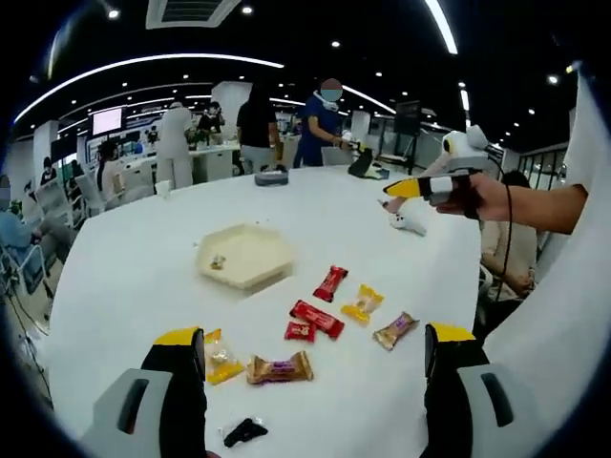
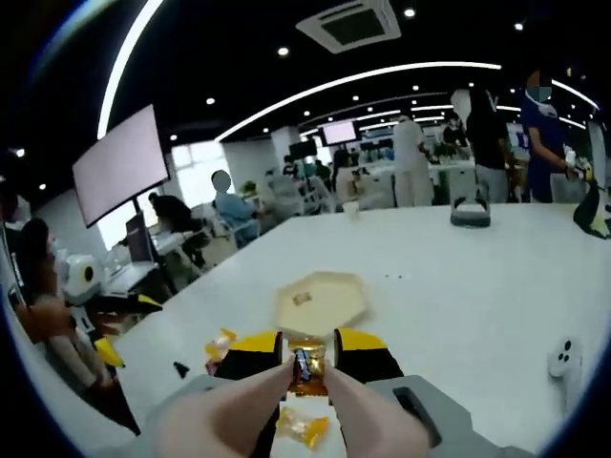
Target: Place the target food into the container with the food tongs after gripping and lifting it, then release it inside without dropping or visibly crushing the food.
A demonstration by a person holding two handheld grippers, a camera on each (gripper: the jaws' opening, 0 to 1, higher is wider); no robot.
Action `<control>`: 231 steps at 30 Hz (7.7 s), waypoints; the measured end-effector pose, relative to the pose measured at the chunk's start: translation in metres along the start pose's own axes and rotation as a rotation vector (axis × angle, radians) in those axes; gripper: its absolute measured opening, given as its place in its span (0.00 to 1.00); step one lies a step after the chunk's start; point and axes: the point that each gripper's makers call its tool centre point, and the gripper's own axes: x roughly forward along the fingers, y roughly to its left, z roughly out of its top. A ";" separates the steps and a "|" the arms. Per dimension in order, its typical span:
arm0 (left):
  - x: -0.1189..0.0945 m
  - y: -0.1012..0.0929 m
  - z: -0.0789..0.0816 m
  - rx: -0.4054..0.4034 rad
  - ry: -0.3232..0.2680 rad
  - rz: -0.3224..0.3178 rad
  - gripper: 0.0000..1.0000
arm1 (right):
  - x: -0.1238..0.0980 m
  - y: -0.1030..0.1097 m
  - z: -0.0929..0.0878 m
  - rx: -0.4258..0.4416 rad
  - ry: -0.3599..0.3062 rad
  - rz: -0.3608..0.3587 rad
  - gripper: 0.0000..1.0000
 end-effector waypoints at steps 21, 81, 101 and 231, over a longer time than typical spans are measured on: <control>-0.007 0.035 -0.023 -0.035 -0.011 0.016 0.99 | 0.065 0.017 0.021 -0.055 0.013 -0.011 0.20; -0.042 0.042 -0.033 -0.077 0.018 0.117 0.97 | 0.153 0.008 0.031 -0.228 0.155 0.088 0.21; -0.044 0.039 -0.036 -0.071 0.040 0.111 0.97 | 0.167 -0.002 0.045 -0.255 0.158 0.079 0.21; 0.005 0.040 -0.027 0.040 0.066 -0.035 0.99 | 0.013 0.033 -0.053 -0.076 0.116 -0.053 0.28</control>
